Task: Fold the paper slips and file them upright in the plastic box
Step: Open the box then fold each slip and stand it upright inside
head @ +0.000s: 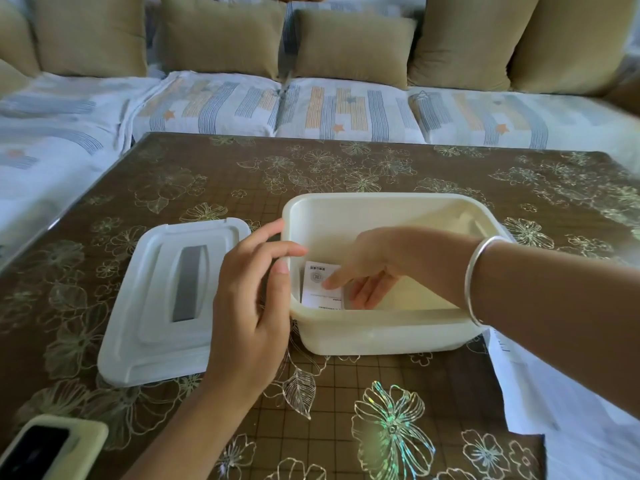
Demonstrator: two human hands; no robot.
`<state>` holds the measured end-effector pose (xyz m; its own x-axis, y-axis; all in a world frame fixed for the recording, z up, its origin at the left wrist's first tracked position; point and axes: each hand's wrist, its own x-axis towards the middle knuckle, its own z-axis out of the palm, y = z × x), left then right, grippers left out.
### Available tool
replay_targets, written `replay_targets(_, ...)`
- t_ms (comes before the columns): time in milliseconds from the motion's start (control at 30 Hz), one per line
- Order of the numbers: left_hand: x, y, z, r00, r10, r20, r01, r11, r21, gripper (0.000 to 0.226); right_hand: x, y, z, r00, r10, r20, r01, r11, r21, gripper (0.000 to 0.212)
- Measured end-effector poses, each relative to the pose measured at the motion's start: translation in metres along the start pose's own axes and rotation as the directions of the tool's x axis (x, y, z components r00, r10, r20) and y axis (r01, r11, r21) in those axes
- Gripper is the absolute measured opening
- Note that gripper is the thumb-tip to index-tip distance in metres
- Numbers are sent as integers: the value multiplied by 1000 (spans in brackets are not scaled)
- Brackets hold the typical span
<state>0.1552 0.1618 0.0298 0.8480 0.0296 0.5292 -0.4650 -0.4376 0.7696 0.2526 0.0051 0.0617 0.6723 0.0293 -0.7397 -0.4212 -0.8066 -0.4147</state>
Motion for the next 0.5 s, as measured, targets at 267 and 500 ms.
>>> replay_targets(267, -4, 45, -13, 991, 104, -81, -95, 989, 109, 22, -79, 18, -17, 846, -343, -409, 414, 905, 97, 21)
replay_targets(500, -71, 102, 48, 911, 352, 216, -356, 934, -23, 13, -170, 124, 27, 653, -372, -660, 718, 581, 383, 15)
